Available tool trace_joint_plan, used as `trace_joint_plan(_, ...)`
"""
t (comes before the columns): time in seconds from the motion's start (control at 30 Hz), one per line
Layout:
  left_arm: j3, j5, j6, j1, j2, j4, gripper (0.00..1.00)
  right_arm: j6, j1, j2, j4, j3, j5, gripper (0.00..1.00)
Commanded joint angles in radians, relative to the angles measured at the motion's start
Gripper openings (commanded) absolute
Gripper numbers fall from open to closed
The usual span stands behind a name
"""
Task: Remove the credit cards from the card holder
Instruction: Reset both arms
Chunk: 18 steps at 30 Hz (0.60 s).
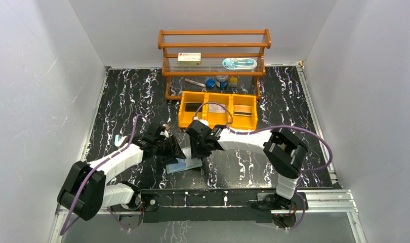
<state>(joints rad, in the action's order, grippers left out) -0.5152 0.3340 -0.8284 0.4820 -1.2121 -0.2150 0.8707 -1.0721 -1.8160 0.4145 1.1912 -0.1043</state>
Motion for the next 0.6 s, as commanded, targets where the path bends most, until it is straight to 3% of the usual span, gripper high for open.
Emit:
trace_joint_plan(0.0, -0.023, 0.007, 0.025, 0.001, 0.024, -0.027, 0.48, 0.025, 0.019, 0.109, -0.098, -0.022, 0.048, 0.41)
trace_joint_plan(0.23, -0.097, -0.087, 0.059, 0.001, 0.076, -0.119, 0.51, 0.043, 0.090, 0.246, -0.168, -0.120, 0.067, 0.44)
trace_joint_plan(0.43, -0.166, -0.232, 0.073, 0.001, 0.151, -0.223, 0.64, 0.046, 0.157, 0.380, -0.121, -0.186, -0.066, 0.58)
trace_joint_plan(0.57, -0.222, -0.371, 0.074, 0.001, 0.215, -0.296, 0.78, -0.008, 0.243, 0.454, -0.088, -0.208, -0.102, 0.68)
